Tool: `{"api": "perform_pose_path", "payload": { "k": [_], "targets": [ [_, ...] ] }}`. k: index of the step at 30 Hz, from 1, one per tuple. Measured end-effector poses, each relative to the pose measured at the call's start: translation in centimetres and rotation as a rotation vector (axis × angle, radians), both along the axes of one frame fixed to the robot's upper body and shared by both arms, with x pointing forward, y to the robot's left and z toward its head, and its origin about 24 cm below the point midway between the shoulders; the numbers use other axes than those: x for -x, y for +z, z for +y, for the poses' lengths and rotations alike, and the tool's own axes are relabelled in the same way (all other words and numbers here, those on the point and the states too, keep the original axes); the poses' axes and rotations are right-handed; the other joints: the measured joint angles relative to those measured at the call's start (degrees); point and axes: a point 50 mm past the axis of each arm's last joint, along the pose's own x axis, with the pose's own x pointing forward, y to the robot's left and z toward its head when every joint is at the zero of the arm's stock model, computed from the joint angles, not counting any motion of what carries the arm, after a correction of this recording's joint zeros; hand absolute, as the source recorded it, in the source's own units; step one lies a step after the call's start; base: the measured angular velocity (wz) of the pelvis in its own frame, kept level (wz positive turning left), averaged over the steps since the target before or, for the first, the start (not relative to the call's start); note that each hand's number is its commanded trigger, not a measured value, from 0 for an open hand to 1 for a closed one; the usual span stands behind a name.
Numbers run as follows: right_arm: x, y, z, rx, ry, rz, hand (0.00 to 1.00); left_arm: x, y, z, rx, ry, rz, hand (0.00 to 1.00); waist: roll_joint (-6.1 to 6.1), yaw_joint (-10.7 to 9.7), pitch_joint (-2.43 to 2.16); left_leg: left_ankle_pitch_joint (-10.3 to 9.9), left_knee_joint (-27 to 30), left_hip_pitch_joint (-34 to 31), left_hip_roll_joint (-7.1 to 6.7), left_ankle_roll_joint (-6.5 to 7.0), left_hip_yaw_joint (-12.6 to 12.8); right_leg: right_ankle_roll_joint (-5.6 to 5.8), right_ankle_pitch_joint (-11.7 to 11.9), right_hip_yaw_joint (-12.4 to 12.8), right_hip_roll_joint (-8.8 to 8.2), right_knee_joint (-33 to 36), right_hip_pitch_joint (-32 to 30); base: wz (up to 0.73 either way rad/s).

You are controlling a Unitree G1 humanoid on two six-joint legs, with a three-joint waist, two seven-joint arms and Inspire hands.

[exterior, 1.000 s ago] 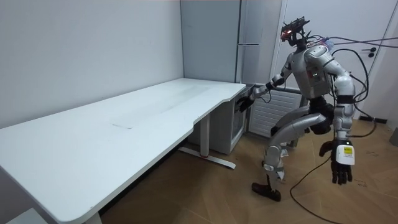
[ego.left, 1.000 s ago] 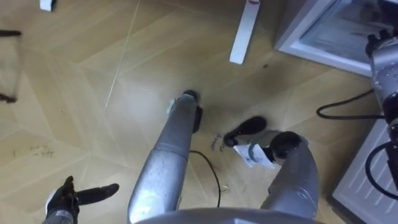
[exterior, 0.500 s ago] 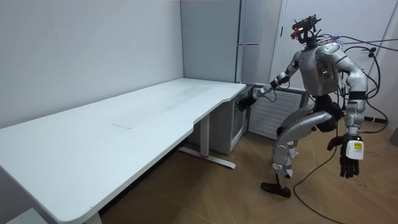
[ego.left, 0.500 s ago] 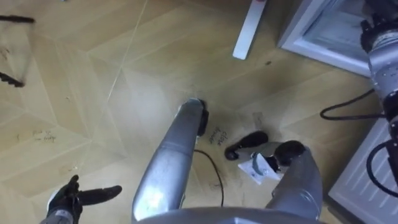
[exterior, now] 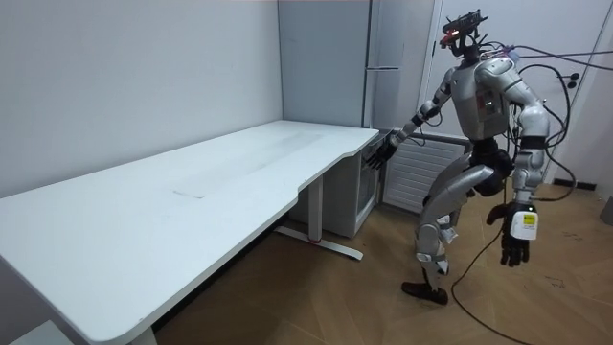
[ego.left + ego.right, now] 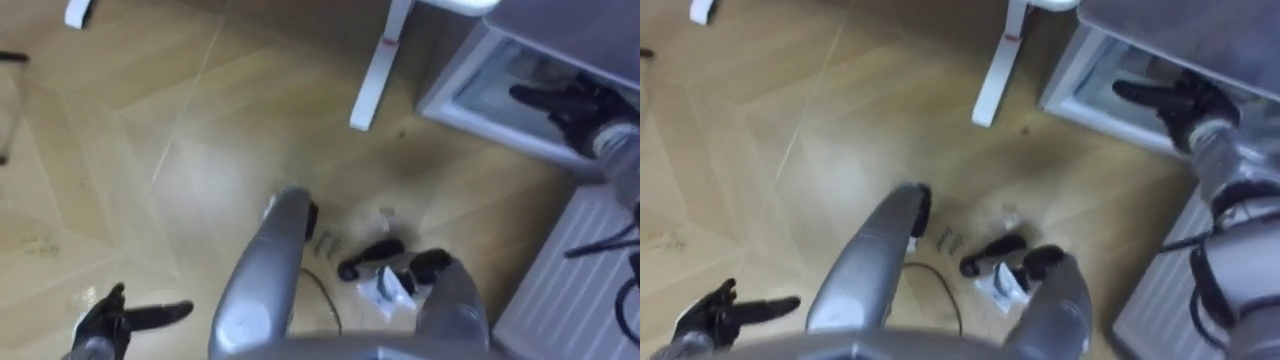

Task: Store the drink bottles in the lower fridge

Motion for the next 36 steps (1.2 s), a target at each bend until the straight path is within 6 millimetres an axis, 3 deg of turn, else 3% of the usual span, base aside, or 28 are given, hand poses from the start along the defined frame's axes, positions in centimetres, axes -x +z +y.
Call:
{"api": "perform_pose_path", "payload": {
  "k": [4,8,11,13,15,19,21,23,26,29,31,36],
  "targets": [
    [2.1,-1.5,-0.5,0.026,0.048,0.097,0.0,0.0,-0.1,0.3,-0.004,0.028,0.01,0.0,-0.02,-2.11,-0.22,-0.02,-2.68,4.6,0.07,0.42,0.43,2.04,1.24,0.92,1.69,-3.99,4.36,0.0],
    [5.0,-3.5,-0.8,-0.003,0.037,0.169,0.0,-1.1,-0.1,0.5,0.003,0.067,-0.014,0.0,-0.07,-3.62,-0.56,0.3,-7.0,9.89,1.32,0.98,1.14,3.45,3.75,1.89,5.28,-10.61,9.2,-0.11],
    [8.3,-5.9,-0.3,-0.062,0.027,0.242,0.0,-0.7,-0.4,0.4,0.017,0.107,-0.012,0.0,-0.07,-4.45,-1.1,0.49,-10.46,15.06,2.03,1.29,1.94,4.5,5.69,5.04,8.14,-15.58,13.08,-0.17],
    [9.9,-6.8,-0.2,-0.073,0.032,0.297,0.0,-0.2,-0.7,0.0,0.031,0.1,0.008,0.0,0.18,-4.67,-1.37,0.76,-12.89,18.12,2.23,1.73,3.39,5.13,6.81,6.29,8.92,-17.88,15.01,-0.28],
    [12.2,-8.1,0.2,-0.087,0.051,0.372,0.0,0.2,-1.0,-0.5,0.051,0.106,0.014,0.0,0.32,-5.24,-2.1,1.09,-16.18,21.89,2.26,2.24,5.02,5.8,8.11,7.89,9.6,-20.58,17.11,-0.35],
    [15.1,-10.2,2.1,-0.121,0.11,0.486,0.0,0.6,-1.4,-1.1,0.067,0.099,0.026,0.0,0.36,-5.77,-2.31,1.64,-21.15,28.59,2.44,2.66,7.53,6.74,9.71,10.02,10.85,-24.86,21.83,-0.32],
    [17.4,-11.2,2.9,-0.144,0.128,0.55,0.0,1.2,-1.8,-1.7,0.082,0.102,0.039,0.0,0.83,-6.82,-2.79,1.82,-24.02,32.67,2.43,2.84,7.87,7.58,10.61,10.1,11.77,-28.14,25.67,-0.12],
    [18.6,-11.6,3.2,-0.153,0.126,0.577,0.0,1.7,-1.9,-1.9,0.084,0.106,0.051,0.0,0.78,-7.36,-2.86,1.84,-25.62,35.45,2.31,2.89,8.41,8.03,10.93,10.43,12.02,-29.5,27.91,-0.1],
    [19.6,-12.0,3.6,-0.158,0.101,0.584,0.0,2.4,-2.1,-2.2,0.085,0.116,0.067,0.0,0.65,-8.69,-2.87,1.87,-27.91,39.62,2.14,2.95,8.96,8.8,11.41,10.99,12.63,-31.87,31.48,-0.09],
    [19.6,-12.4,4.5,-0.134,0.139,0.595,0.0,2.7,-2.2,-2.4,0.09,0.124,0.073,0.0,-0.32,-9.5,-2.51,1.92,-29.89,43.22,2.1,3.0,9.85,9.32,11.77,11.64,13.13,-33.46,34.38,-0.16],
    [19.2,-12.4,4.7,-0.119,0.148,0.585,0.0,3.2,-2.3,-2.3,0.09,0.147,0.079,0.0,-0.49,-9.84,-2.61,1.97,-31.4,45.75,2.04,3.05,10.84,9.62,11.93,12.9,13.38,-34.08,35.84,-0.24],
    [17.2,-11.2,3.4,-0.029,0.07,0.48,0.0,4.1,-2.2,-1.9,0.07,0.222,0.079,0.0,-2.24,-11.79,-2.73,1.97,-33.09,49.11,1.83,3.05,11.35,10.19,12.29,16.25,14.32,-36.04,38.23,-0.08]
  ]
}}
